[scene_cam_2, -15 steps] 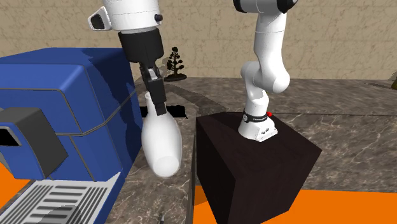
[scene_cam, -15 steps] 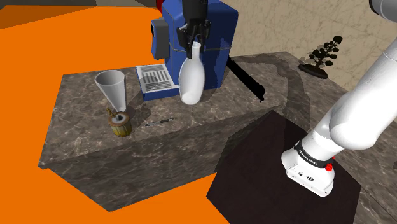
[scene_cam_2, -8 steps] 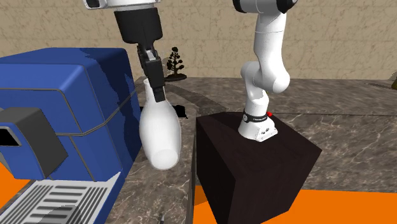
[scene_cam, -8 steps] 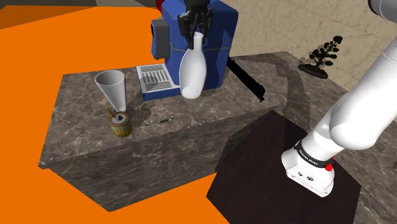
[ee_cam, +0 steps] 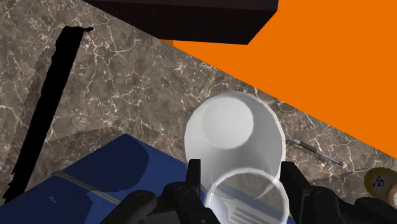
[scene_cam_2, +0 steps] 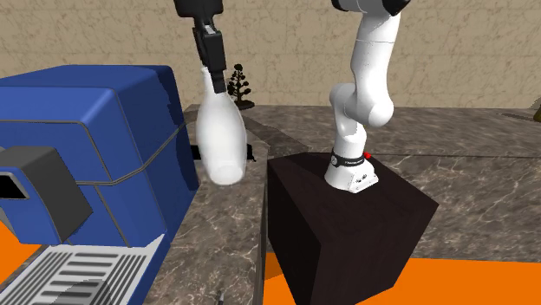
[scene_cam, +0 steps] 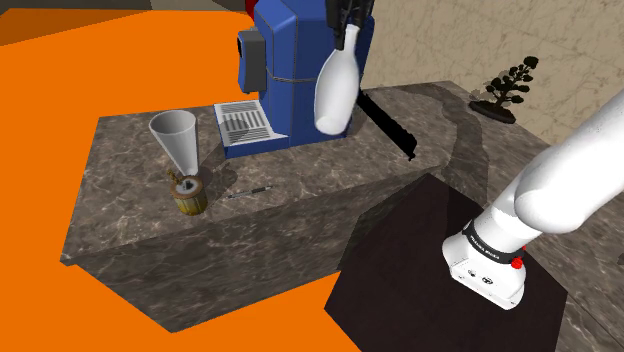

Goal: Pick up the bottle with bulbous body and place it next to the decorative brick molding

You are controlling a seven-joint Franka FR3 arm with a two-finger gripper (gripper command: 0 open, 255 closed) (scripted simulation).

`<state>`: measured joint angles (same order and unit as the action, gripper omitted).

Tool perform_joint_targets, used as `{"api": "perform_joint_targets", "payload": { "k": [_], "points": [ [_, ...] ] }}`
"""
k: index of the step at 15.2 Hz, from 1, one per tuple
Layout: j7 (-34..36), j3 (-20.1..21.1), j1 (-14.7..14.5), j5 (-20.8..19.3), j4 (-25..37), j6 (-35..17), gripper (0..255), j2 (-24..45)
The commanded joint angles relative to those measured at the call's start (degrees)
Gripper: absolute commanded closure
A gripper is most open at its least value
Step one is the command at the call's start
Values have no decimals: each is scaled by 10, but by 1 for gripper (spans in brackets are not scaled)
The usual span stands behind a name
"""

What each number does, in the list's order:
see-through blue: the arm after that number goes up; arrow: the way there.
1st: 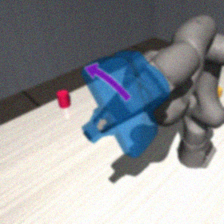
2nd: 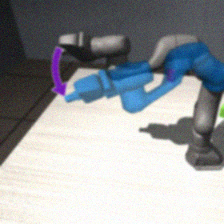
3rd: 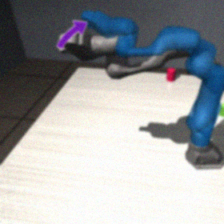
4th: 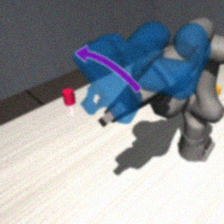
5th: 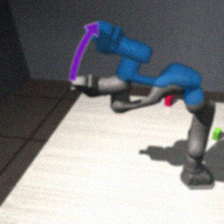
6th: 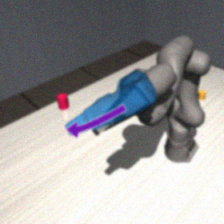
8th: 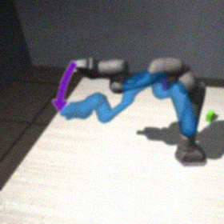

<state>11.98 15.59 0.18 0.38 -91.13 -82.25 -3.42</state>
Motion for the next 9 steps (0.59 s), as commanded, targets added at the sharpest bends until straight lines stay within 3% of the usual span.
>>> {"api": "perform_joint_targets", "payload": {
  "k": [1, 9],
  "points": [
    [-24, -12, 10, 1, 4, 18, 255, -15],
    [-125, -70, 52, -7, 33, 87, 255, -56]
  ]
}}
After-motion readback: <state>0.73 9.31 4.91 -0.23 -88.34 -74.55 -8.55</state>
